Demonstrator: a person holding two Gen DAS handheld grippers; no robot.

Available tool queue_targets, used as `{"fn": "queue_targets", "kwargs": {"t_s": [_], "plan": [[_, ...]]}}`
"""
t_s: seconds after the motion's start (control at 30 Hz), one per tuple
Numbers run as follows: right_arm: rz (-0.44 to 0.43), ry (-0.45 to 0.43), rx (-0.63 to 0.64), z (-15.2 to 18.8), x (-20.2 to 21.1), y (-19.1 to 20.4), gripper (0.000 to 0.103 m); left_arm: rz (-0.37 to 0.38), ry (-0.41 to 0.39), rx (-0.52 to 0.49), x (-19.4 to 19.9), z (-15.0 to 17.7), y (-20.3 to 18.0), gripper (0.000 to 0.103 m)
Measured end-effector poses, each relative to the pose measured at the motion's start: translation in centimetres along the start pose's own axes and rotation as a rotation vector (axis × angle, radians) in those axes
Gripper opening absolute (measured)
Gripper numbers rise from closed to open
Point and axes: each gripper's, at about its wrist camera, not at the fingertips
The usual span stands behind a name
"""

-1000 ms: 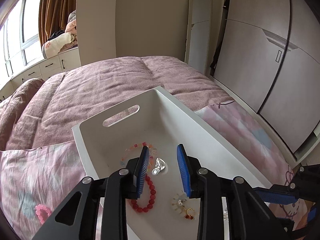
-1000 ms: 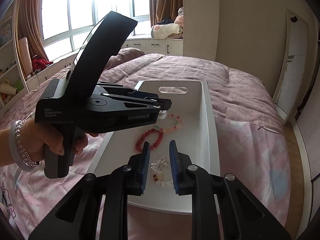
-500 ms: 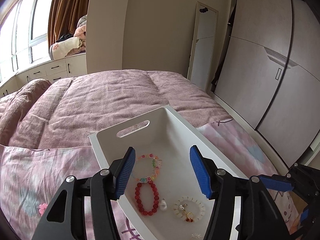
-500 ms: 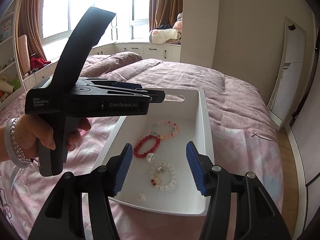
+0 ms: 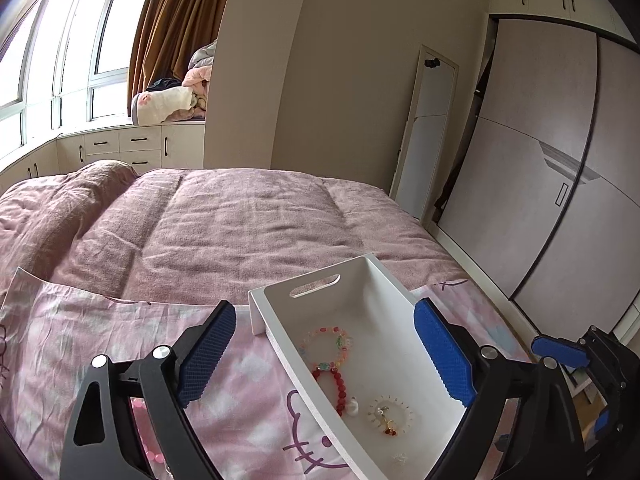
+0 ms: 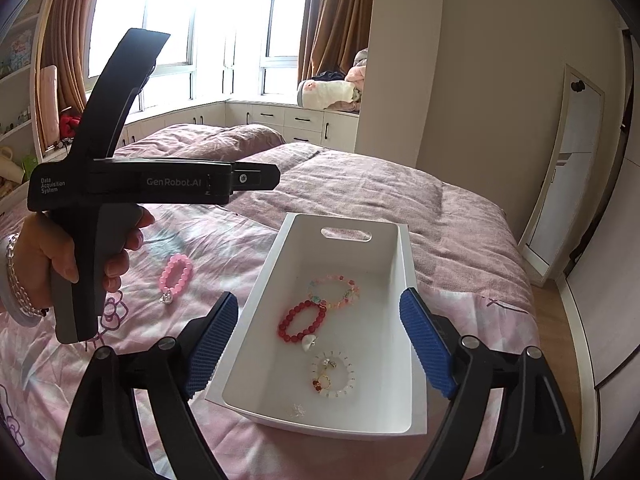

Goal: Organize jewelry
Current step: 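Move both open grippers back over the pink bead bracelet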

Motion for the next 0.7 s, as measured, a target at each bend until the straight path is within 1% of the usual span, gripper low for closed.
{"fn": "queue_targets", "kwargs": {"t_s": [0.13, 0.3, 0.47, 0.53, 0.6, 0.63, 0.67, 0.7], "plan": [[-0.011, -0.012, 0.032, -0.7, 0.5, 1.9, 0.082, -0.042, -0.007, 0.009, 2.0, 0.2, 2.3, 0.092], [-0.042, -0.004, 0.073, -1.3, 0.3, 4.9, 0.082, -0.107, -0.015, -0.020, 4.7, 0.9, 5.0, 0.092], [-0.085, 0.014, 0.105, -1.7, -0.9, 7.9, 0.082, -0.154, 0.009, -0.004, 6.1, 2.4, 8.5, 0.092], [-0.116, 0.027, 0.109, -1.8, -1.6, 9.2, 0.082, -0.172, 0.023, 0.010, 6.4, 3.2, 10.0, 0.092], [-0.168, 0.057, 0.114, -1.7, -2.5, 10.6, 0.076, -0.180, 0.048, 0.026, 6.4, 4.1, 11.5, 0.092], [-0.189, 0.078, 0.122, -1.7, -3.1, 11.4, 0.066, -0.184, 0.058, 0.032, 6.3, 4.6, 12.2, 0.092], [-0.209, 0.098, 0.133, -1.6, -3.6, 12.1, 0.061, -0.184, 0.063, 0.040, 6.3, 5.2, 12.8, 0.092], [-0.223, 0.115, 0.144, -1.5, -4.0, 12.8, 0.059, -0.187, 0.072, 0.049, 6.1, 5.8, 13.4, 0.092]]}}
Point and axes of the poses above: each gripper's, at about its wrist camera, not at the fingertips, and x roughly against the way its jaws point, y to its left, z to its underside, and after that the axes turned 5 degrees about -x, right-handed
